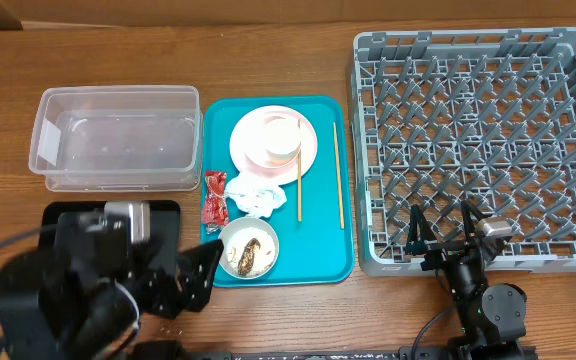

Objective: Sort waste into correct bins and load items into the dishwasher
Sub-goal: 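Reach the left gripper to the white rice bowl and grasp its rim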

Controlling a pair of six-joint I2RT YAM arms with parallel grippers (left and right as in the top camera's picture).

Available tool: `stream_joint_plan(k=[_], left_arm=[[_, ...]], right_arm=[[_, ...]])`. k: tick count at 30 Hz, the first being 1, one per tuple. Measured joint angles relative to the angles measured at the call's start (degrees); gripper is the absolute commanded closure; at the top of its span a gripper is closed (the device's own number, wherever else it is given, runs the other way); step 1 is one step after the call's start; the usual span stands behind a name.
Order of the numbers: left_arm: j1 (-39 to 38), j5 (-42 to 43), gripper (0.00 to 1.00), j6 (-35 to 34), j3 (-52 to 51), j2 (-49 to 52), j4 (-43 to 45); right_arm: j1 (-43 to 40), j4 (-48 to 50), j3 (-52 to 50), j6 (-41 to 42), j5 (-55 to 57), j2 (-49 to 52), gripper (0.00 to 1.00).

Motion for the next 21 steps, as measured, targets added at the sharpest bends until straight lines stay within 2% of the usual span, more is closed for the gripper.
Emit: stream_joint_plan(k=[4,5,7,8,9,16,21], left_arm=[[0.00,1.05,0.01,0.22,0.26,4.46,-0.79],[0.00,1.22,0.23,0.20,0.26,5.44,-0.79],[0.02,1.46,0.60,-0.22,0.26,7.23,-0.90],[0.00,1.49,0.84,-0.48,0.26,7.82,-0.94],[0.00,1.46,0.96,-0.57,0.26,8.39,-1.09],[0.00,-0.07,0.96,-1.51,-0.72,9.64,-3.21],[-0.50,-2.64,0.96,-3.72,-5.90,9.66,-2.69]], right_arm=[[0.00,0.00,0.00,0.00,-0.04,0.00,0.00],[-0.02,0.02,0.00,0.00,0.00,0.00,0.00],[0.00,0.00,0.00,-0.02,-0.02,0.00,0.00],[0.00,0.00,0.00,-0.02,0.00,0.00,0.00],[0.00,0.00,0.00,0.02,-0.02,0.00,0.00],[0.00,0.00,0.00,0.00,-0.02,0.00,0.00],[0.00,0.00,0.00,-0.02,0.00,0.00,0.00]])
